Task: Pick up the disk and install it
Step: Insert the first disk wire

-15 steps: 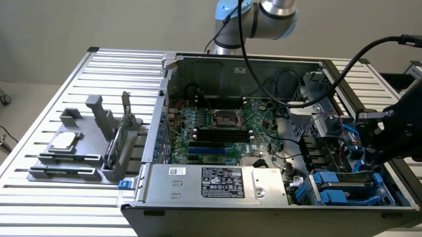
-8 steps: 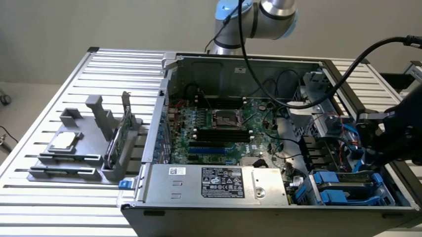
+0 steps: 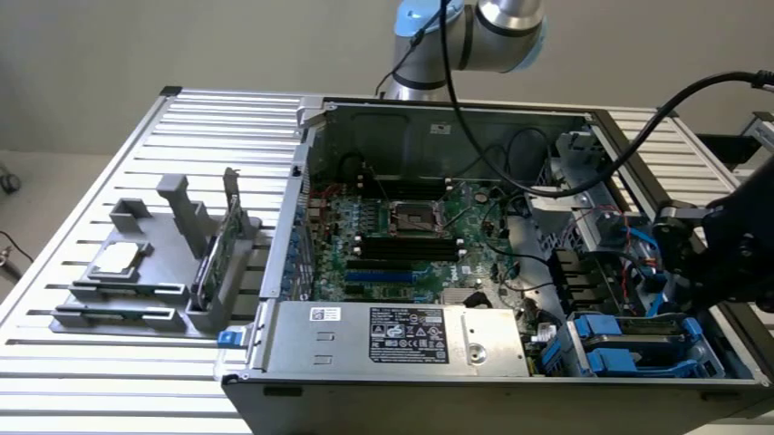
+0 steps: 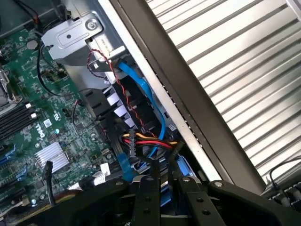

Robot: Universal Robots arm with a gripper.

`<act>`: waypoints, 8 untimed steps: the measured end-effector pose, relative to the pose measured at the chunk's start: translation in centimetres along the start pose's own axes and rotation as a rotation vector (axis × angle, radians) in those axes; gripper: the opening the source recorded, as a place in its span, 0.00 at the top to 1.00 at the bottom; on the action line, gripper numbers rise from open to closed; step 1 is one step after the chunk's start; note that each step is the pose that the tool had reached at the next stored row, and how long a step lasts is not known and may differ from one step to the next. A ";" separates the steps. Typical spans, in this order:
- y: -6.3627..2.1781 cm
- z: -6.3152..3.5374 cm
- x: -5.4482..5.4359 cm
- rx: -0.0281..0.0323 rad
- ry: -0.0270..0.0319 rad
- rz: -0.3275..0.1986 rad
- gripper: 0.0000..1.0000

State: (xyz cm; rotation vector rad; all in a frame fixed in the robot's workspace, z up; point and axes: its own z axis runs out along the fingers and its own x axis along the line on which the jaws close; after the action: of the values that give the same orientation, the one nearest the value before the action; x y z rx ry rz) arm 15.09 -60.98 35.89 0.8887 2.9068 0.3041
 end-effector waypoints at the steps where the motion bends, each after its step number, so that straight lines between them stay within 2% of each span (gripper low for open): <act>1: -0.01 0.06 0.0 0.0004 -0.0040 0.018 0.78; 5: -0.04 0.23 0.0 0.0029 -0.0157 0.078 0.78; 8: -0.06 0.24 0.0 0.0064 -0.0180 0.109 0.78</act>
State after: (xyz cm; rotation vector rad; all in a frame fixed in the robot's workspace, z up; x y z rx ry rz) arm 15.08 -60.98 35.64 1.0477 2.8499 0.2933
